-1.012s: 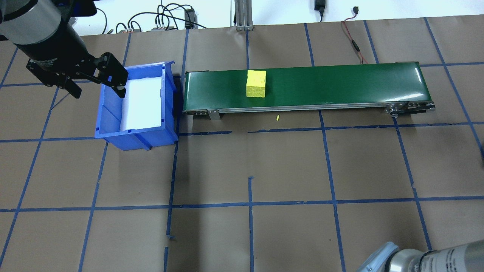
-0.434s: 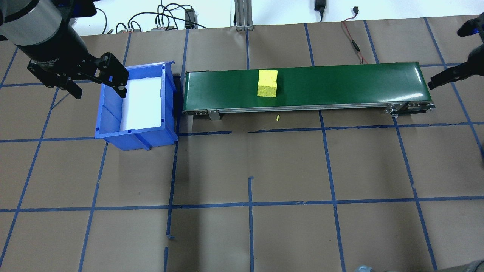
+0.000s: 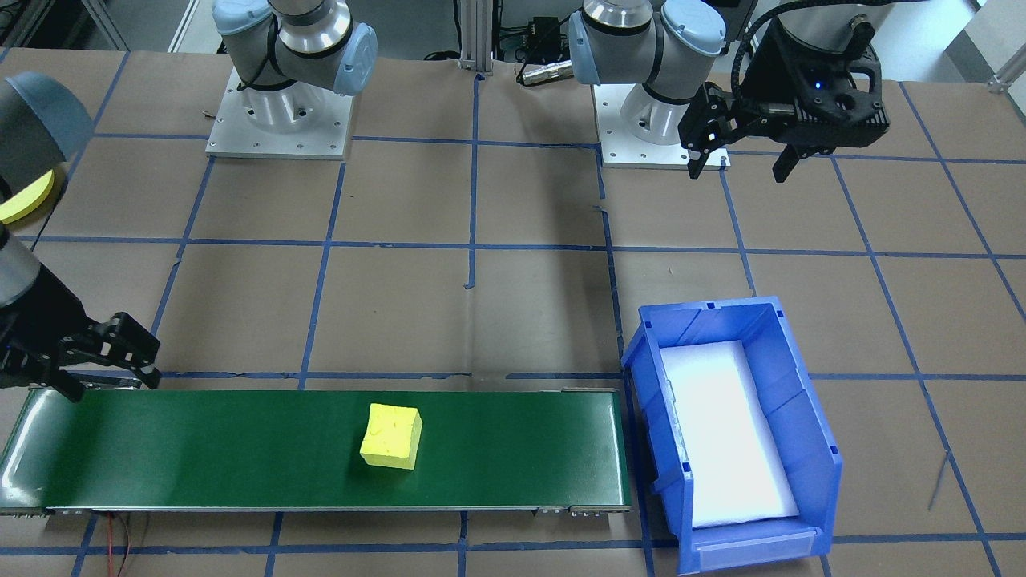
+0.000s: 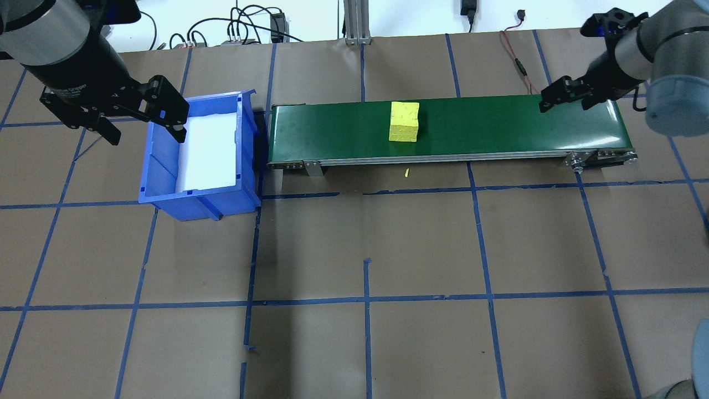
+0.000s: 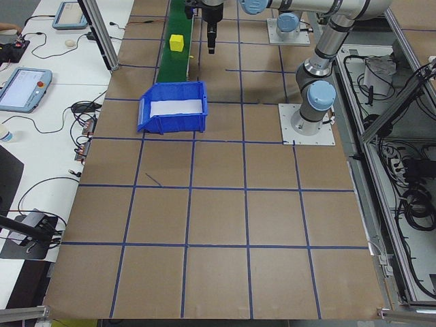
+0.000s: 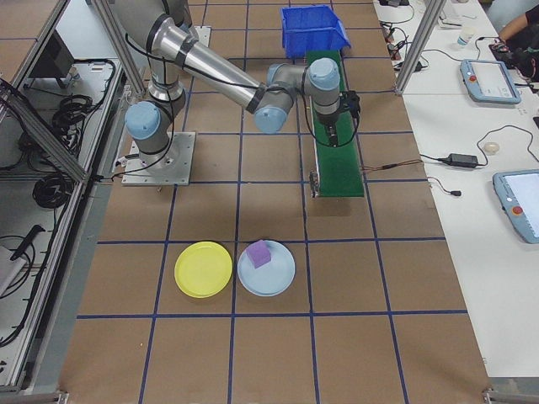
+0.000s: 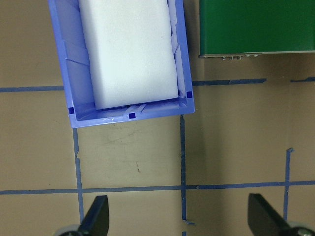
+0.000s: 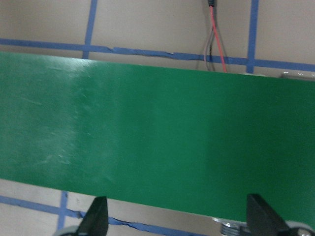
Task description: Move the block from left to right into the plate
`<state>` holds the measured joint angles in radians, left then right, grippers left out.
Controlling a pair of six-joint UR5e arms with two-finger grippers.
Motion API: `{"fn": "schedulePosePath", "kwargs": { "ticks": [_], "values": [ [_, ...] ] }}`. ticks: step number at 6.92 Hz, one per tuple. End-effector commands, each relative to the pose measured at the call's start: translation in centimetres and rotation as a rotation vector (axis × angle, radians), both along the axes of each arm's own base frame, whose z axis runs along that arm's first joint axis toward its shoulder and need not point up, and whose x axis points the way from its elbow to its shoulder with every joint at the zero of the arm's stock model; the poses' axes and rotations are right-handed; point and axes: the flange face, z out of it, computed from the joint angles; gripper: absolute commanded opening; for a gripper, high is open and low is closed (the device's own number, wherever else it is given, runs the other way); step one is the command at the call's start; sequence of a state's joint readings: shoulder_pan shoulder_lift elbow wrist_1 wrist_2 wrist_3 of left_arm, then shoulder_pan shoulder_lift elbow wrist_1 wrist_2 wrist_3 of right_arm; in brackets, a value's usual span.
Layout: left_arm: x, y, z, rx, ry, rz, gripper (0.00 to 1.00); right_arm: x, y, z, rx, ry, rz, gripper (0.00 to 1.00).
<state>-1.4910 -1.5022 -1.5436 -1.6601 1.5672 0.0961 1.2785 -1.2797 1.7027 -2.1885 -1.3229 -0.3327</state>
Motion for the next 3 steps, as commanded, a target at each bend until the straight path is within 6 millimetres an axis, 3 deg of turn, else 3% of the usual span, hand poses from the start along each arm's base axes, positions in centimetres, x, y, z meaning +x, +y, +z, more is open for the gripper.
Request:
{"fn": "schedulePosePath", "kwargs": {
  "ticks": [1, 3],
  "values": [
    [0.0, -0.1, 0.3, -0.007, -0.010, 0.019, 1.00, 6.8, -4.1, 0.0, 0.022, -0.057, -0.104, 1.00],
    [-1.0, 0.0, -0.4, 0.008, -0.009, 0.093, 1.00, 7.8, -4.5, -1.5, 0.056, -0.157, -0.141, 1.00]
  ]
}}
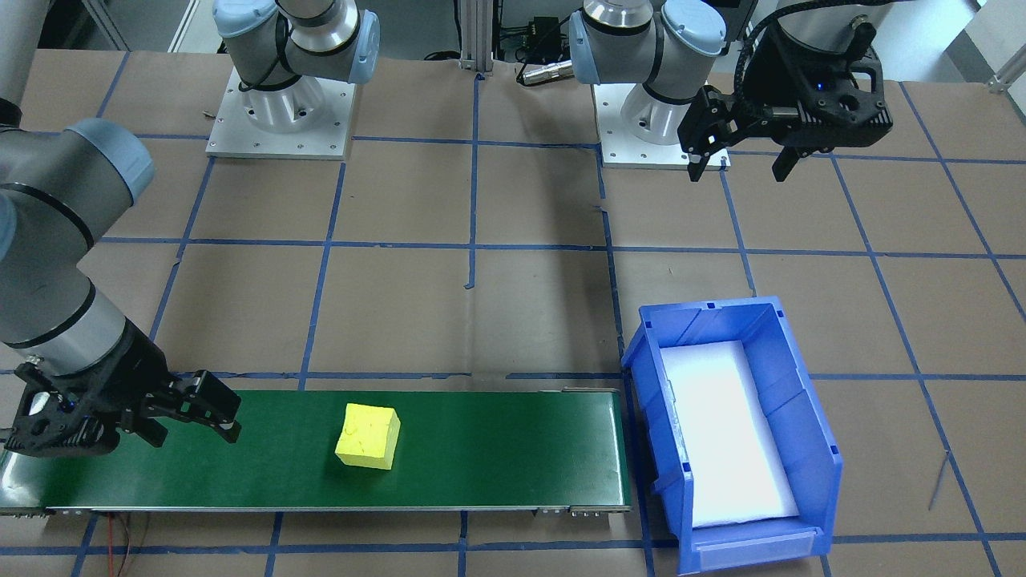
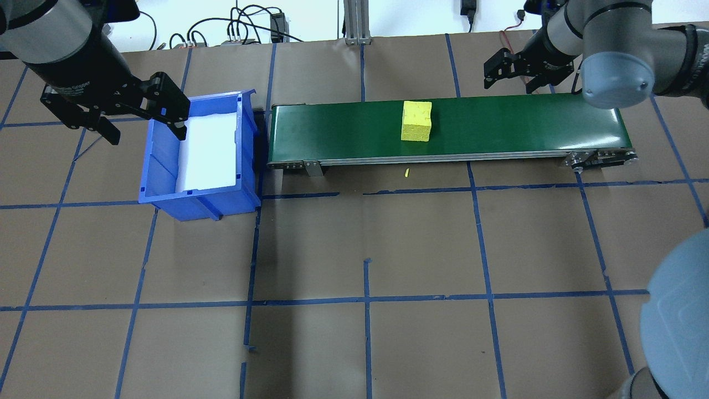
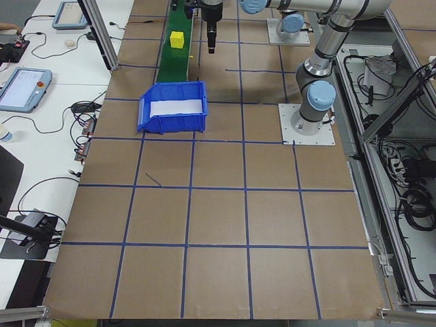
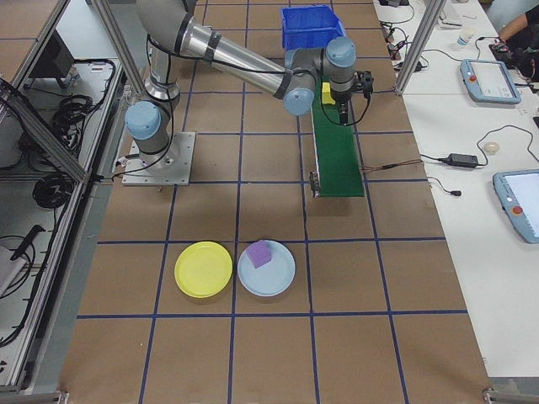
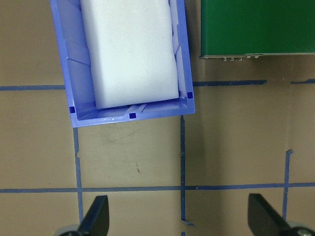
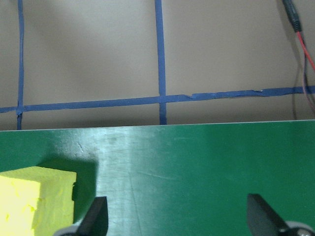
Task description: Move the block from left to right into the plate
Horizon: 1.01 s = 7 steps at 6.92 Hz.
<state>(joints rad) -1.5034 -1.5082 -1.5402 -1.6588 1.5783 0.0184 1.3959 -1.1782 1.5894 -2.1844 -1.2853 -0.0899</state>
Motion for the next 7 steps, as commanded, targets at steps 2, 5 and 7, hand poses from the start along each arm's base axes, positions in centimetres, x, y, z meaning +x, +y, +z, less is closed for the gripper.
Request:
{"fn": "schedulePosePath", "kwargs": {
  "ticks": [2, 5, 7],
  "values": [
    [-0.8, 0.3, -0.3, 0.011, -0.003, 0.023, 1.00, 1.4, -1.2, -3.1, 0.051, -0.111, -0.048, 1.00],
    [-1.1, 0.5, -0.5, 0.014, -0.003, 0.014, 1.00, 2.0, -0.8, -4.1, 0.080, -0.123, -0.054, 1.00],
    [-1.1, 0.5, -0.6, 0.016, -0.004, 0.014, 1.00, 3.4, -0.7, -4.2, 0.091, -0.129, -0.061, 1.00]
  ]
}}
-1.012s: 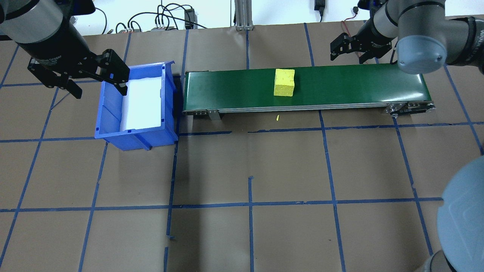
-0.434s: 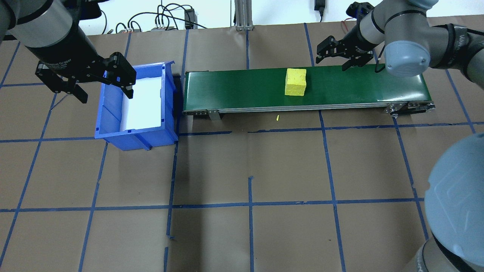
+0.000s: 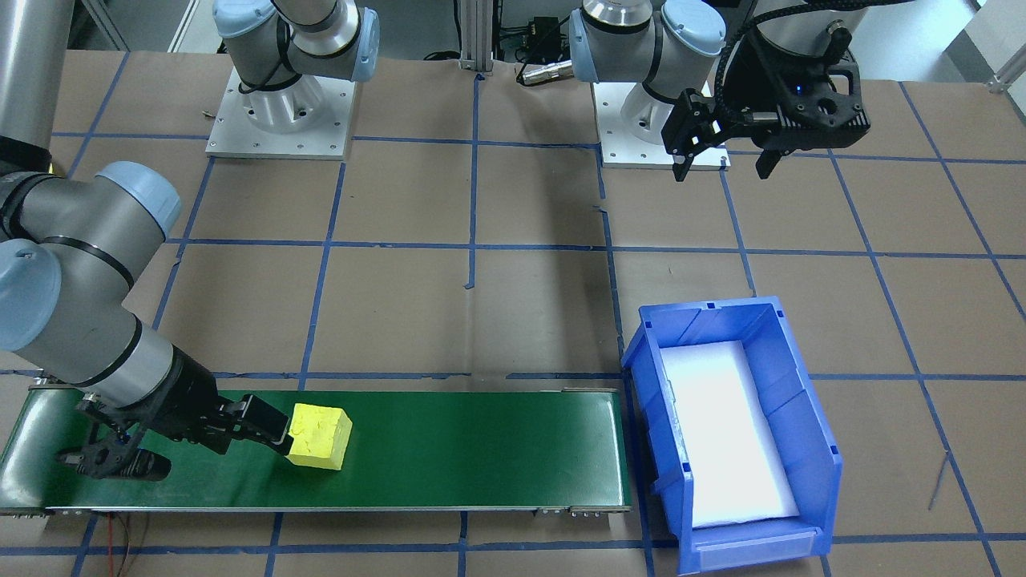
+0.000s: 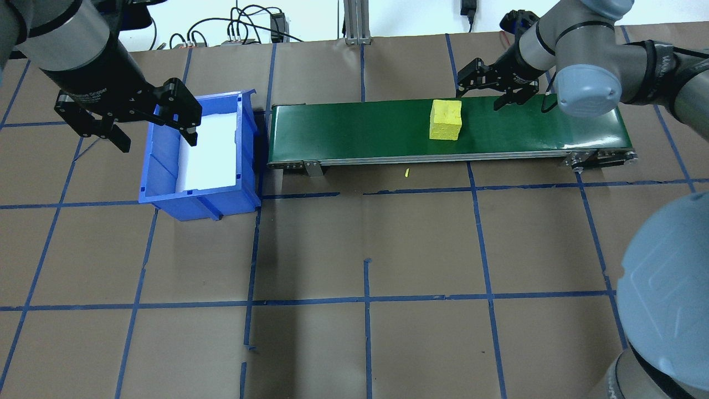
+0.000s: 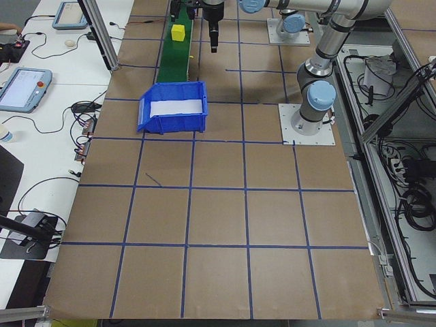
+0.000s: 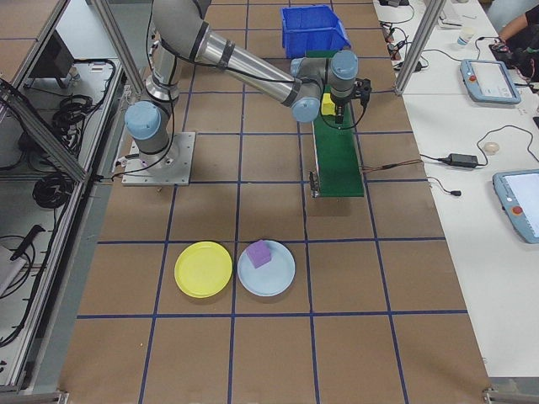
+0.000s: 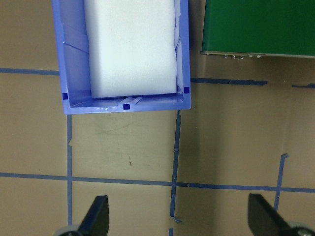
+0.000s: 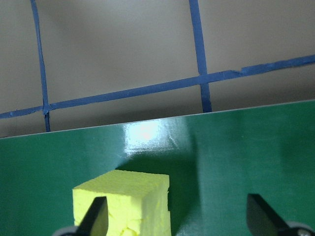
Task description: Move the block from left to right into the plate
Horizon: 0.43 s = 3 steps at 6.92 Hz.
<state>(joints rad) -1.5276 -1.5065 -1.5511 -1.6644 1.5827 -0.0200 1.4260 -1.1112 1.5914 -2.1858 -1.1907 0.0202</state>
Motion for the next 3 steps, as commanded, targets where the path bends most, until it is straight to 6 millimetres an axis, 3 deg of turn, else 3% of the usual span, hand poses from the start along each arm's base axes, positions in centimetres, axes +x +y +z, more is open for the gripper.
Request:
{"fn": "schedulePosePath", "kwargs": {
  "ticks": [1, 3],
  "values": [
    [0.0, 0.0, 0.0, 0.000, 0.000, 0.000, 1.00, 0.8, 0.2, -0.3, 0.013, -0.004, -0.007, 1.00],
    [0.0, 0.0, -0.1, 0.001, 0.000, -0.002, 1.00, 3.4, 1.6, -1.8, 0.059, -0.013, -0.012, 0.98]
  ]
}}
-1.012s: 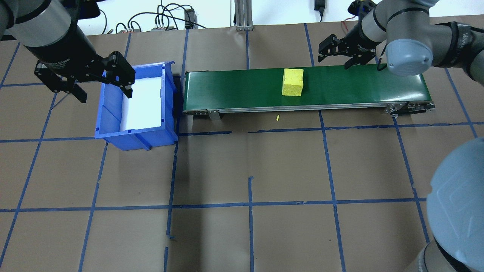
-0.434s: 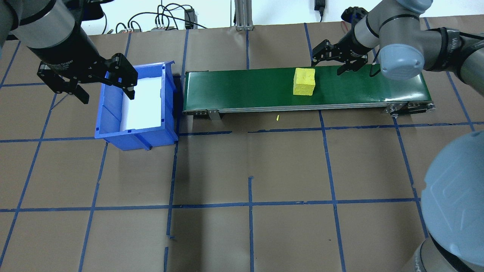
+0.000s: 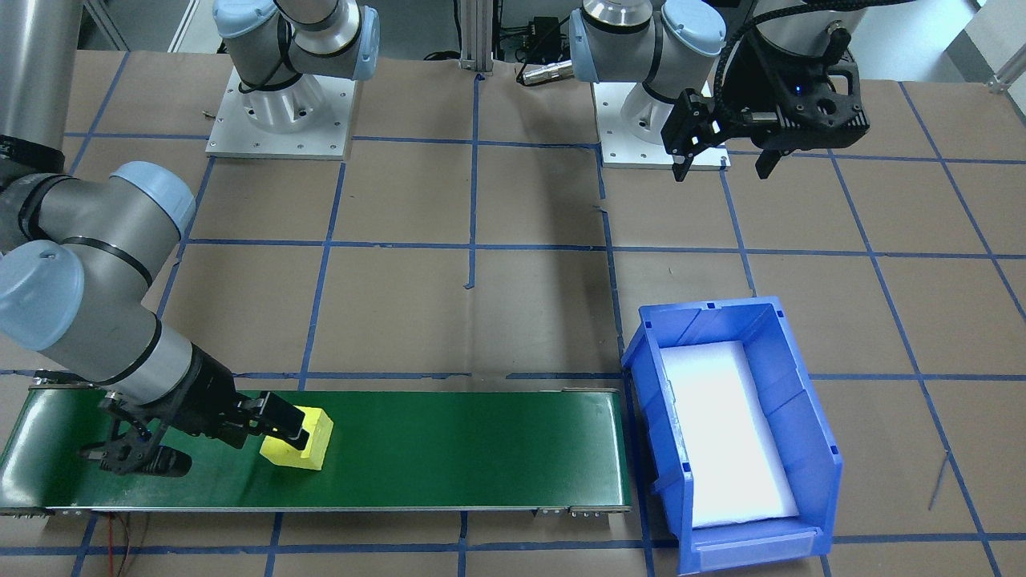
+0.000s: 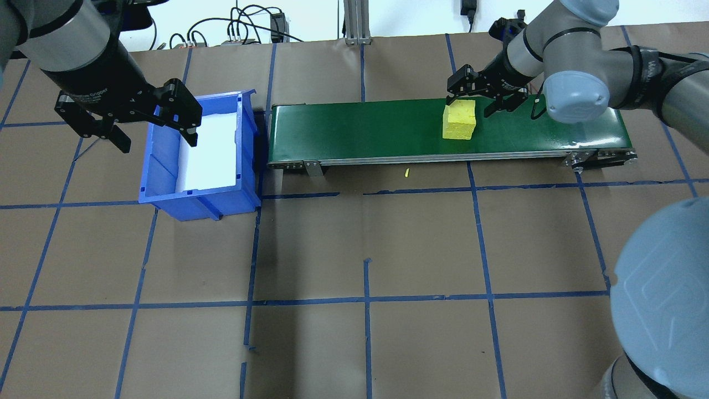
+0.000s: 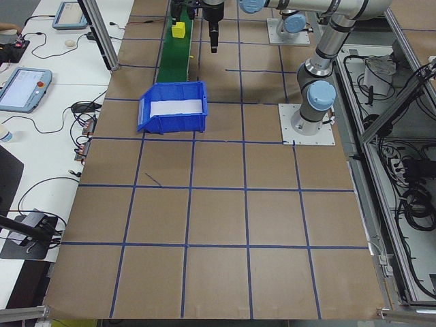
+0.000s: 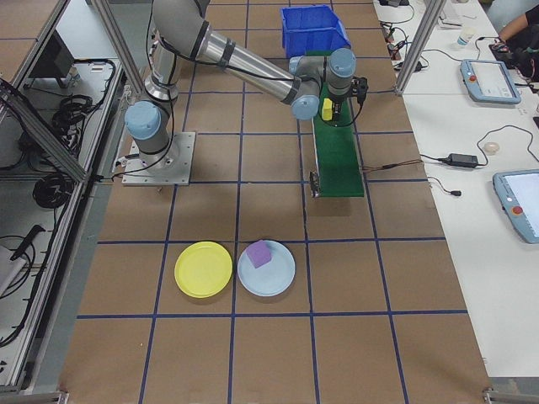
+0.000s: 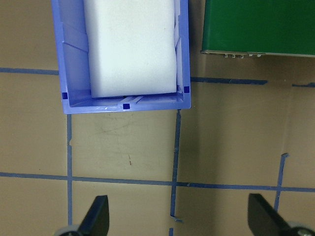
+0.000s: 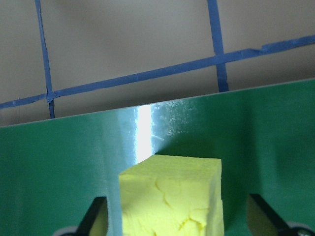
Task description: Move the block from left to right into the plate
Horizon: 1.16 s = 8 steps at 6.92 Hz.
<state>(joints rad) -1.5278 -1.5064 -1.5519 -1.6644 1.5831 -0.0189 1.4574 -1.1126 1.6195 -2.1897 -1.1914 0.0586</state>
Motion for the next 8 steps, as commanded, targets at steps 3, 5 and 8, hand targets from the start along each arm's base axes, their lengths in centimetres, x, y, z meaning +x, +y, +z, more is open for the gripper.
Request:
{"fn": "schedulePosePath", "kwargs": {
  "ticks": [3, 5, 8],
  "values": [
    [0.0, 0.0, 0.1, -0.001, 0.001, -0.001, 1.00, 0.6, 0.7, -2.3, 0.009, 0.052, 0.066, 0.39],
    [0.0, 0.0, 0.1, -0.001, 0.000, -0.001, 1.00, -1.7, 0.8, 1.9, -0.069, 0.310, 0.215, 0.30],
    [0.0, 0.0, 0.1, -0.004, 0.001, -0.001, 1.00, -13.7, 8.3, 10.4, 0.067, 0.597, 0.442, 0.31]
  ]
}}
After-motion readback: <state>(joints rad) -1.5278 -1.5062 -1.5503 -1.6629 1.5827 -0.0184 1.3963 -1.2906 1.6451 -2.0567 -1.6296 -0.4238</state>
